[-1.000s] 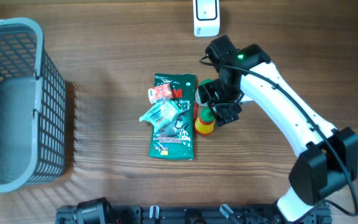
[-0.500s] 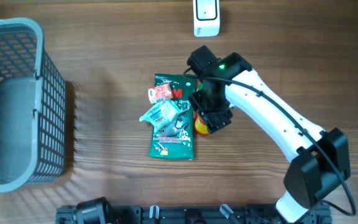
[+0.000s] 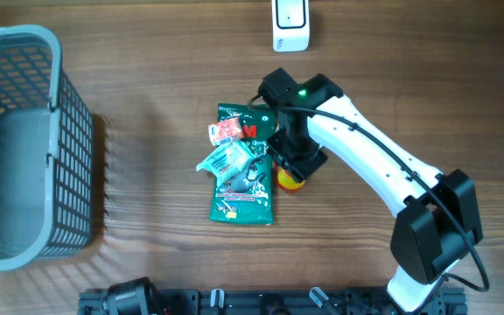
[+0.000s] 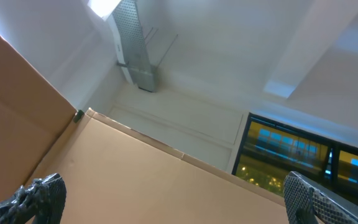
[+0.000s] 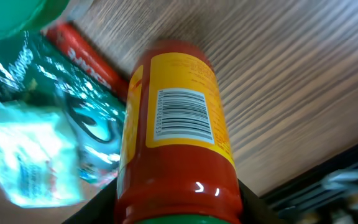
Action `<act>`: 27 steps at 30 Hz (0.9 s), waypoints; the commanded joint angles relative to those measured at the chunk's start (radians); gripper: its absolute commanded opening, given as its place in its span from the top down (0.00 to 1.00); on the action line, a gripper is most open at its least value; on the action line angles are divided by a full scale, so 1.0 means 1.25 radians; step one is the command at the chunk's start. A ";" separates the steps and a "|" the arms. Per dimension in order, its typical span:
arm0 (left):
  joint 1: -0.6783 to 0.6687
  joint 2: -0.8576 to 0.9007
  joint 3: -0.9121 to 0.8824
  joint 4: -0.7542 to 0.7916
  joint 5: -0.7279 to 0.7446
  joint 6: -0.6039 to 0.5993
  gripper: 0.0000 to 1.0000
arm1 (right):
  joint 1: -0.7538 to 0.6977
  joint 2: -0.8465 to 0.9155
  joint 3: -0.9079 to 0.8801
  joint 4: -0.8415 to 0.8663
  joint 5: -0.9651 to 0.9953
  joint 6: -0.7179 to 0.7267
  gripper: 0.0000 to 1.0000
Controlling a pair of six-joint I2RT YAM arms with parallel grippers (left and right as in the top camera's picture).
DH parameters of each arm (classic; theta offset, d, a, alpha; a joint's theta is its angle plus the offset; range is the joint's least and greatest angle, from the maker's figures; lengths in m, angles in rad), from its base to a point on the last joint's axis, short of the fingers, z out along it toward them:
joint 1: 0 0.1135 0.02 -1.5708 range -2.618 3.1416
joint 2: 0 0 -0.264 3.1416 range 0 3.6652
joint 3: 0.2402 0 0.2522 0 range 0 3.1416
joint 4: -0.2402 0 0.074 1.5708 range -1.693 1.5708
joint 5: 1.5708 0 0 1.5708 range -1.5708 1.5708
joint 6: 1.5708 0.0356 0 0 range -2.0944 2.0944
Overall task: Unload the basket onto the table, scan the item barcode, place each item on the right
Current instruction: 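Grasp the sauce bottle with the right gripper and lift it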
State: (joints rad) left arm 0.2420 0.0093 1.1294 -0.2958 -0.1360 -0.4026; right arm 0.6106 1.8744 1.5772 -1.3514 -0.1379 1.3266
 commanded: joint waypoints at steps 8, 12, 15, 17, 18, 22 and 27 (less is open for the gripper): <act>-0.018 -0.003 0.001 -0.001 0.004 -0.005 0.00 | -0.001 0.003 0.158 -0.064 0.062 -0.695 0.46; -0.018 -0.003 0.001 -0.001 0.004 -0.005 0.00 | -0.001 0.003 0.144 -0.064 0.062 -0.769 0.42; -0.018 -0.003 0.001 -0.001 0.004 -0.005 0.00 | -0.001 0.004 0.137 -0.076 0.064 -0.789 0.42; -0.018 -0.003 0.001 -0.001 0.004 -0.005 0.00 | -0.001 0.004 0.137 -0.080 0.065 -0.786 0.36; -0.018 -0.003 0.001 -0.001 0.004 -0.005 0.00 | -0.001 0.004 0.137 -0.080 0.065 -0.781 0.33; -0.018 -0.003 0.001 -0.001 0.004 -0.005 0.00 | -0.001 0.004 0.137 -0.077 0.065 -0.742 0.27; -0.018 -0.003 0.001 -0.001 0.004 -0.005 0.00 | -0.001 0.004 0.137 -0.067 0.062 -0.723 0.25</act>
State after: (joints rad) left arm 0.2234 0.0093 1.1294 -0.2962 -0.1360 -0.4026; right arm 0.6098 1.8759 1.7557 -1.4429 -0.0689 0.4030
